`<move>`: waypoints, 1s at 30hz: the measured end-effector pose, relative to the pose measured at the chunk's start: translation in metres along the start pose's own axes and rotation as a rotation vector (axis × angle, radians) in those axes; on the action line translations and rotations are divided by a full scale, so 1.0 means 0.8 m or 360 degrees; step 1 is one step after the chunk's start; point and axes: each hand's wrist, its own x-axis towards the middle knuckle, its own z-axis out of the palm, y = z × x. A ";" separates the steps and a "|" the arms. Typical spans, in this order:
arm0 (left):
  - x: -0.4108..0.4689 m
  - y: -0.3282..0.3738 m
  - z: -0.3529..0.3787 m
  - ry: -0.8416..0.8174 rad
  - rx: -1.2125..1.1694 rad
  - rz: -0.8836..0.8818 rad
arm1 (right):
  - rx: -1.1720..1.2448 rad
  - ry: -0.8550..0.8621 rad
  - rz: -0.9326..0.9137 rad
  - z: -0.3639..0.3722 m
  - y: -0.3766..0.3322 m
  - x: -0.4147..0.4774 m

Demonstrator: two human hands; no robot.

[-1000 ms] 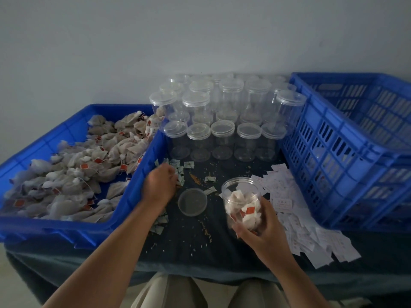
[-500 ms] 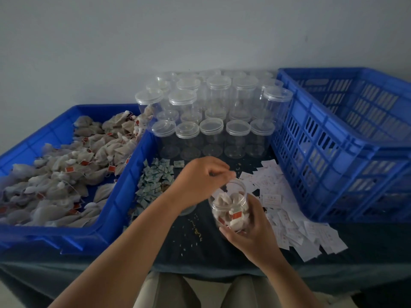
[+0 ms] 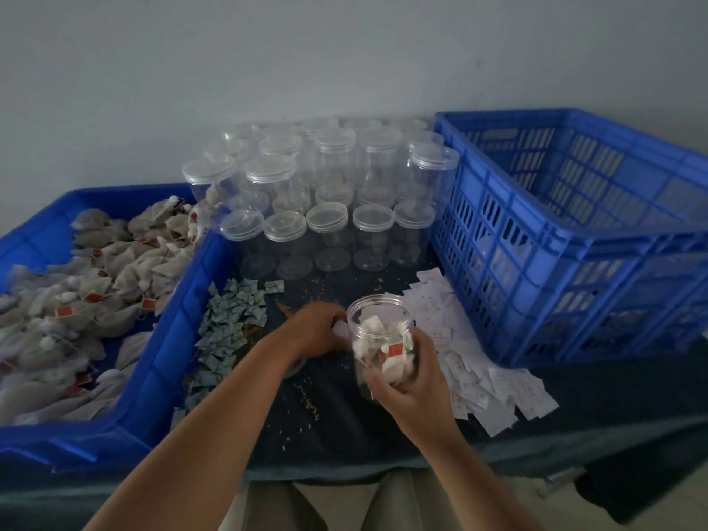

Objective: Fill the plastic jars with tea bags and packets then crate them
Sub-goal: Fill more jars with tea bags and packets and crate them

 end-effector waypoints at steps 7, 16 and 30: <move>-0.031 0.012 -0.034 0.0504 -0.0406 -0.0240 | 0.0016 -0.0046 0.0040 -0.001 0.001 0.001; -0.097 0.075 -0.077 0.0496 -0.0380 0.0529 | -0.0100 -0.0207 -0.0064 -0.001 0.006 0.000; -0.097 -0.009 -0.044 0.0407 0.0013 -0.0407 | -0.0091 -0.0238 -0.0111 0.000 0.005 0.000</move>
